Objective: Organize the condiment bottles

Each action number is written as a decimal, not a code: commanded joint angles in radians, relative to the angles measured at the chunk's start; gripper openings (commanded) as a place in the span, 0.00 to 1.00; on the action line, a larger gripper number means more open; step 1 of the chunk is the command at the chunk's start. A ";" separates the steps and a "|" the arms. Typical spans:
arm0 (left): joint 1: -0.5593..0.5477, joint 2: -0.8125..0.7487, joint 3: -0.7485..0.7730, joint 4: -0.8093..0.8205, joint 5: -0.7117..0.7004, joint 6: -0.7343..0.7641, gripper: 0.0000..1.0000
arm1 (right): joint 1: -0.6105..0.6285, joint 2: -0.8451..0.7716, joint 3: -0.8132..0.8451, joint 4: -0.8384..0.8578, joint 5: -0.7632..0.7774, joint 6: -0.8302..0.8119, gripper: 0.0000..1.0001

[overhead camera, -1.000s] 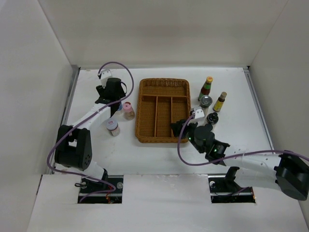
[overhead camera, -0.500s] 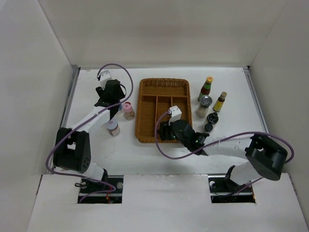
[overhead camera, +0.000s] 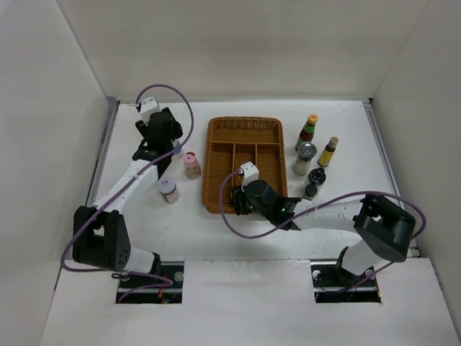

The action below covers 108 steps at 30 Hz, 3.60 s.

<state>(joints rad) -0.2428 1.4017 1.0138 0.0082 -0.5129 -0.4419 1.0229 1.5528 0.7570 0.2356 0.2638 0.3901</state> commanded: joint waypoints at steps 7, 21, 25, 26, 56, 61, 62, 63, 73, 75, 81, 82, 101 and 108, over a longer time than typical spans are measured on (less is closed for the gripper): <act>-0.057 -0.010 0.235 0.092 0.019 0.046 0.21 | 0.012 -0.134 -0.091 -0.094 -0.029 0.043 0.42; -0.160 0.114 0.411 0.053 0.111 0.048 0.21 | 0.021 -0.214 -0.139 -0.182 0.070 0.108 0.39; -0.190 0.187 0.448 0.064 0.125 0.048 0.21 | 0.018 -0.235 -0.147 -0.196 0.092 0.122 0.41; -0.197 0.207 0.460 0.064 0.131 0.046 0.21 | 0.018 -0.237 -0.147 -0.205 0.095 0.125 0.41; -0.223 0.507 0.563 0.101 0.159 0.074 0.23 | -0.043 -0.700 -0.246 -0.065 0.249 0.124 1.00; -0.232 0.536 0.554 0.098 0.146 0.097 0.27 | -0.091 -0.685 -0.223 -0.055 0.250 0.096 1.00; -0.236 0.540 0.546 0.101 0.142 0.103 0.29 | -0.099 -0.683 -0.225 -0.050 0.250 0.098 1.00; -0.238 0.542 0.539 0.105 0.139 0.109 0.33 | -0.105 -0.683 -0.232 -0.035 0.252 0.099 1.00; -0.256 0.508 0.473 0.147 0.088 0.146 0.81 | -0.151 -0.675 -0.283 0.031 0.253 0.107 1.00; -0.264 0.479 0.465 0.148 0.085 0.147 0.89 | -0.154 -0.680 -0.285 0.031 0.253 0.107 1.00; -0.278 0.231 0.315 0.257 0.045 0.163 0.99 | -0.154 -0.665 -0.294 0.034 0.250 0.118 1.00; -0.281 0.165 0.258 0.281 0.031 0.163 0.99 | -0.154 -0.663 -0.295 0.040 0.250 0.118 1.00; -0.241 -0.077 -0.261 0.160 -0.032 0.031 0.81 | -0.152 -0.642 -0.297 0.070 0.216 0.112 1.00; -0.180 0.045 -0.228 0.243 0.033 0.045 0.79 | -0.148 -0.639 -0.297 0.071 0.213 0.110 1.00</act>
<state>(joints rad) -0.4381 1.4231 0.7391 0.1627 -0.5117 -0.3958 0.8761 0.9184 0.4507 0.2504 0.4889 0.5045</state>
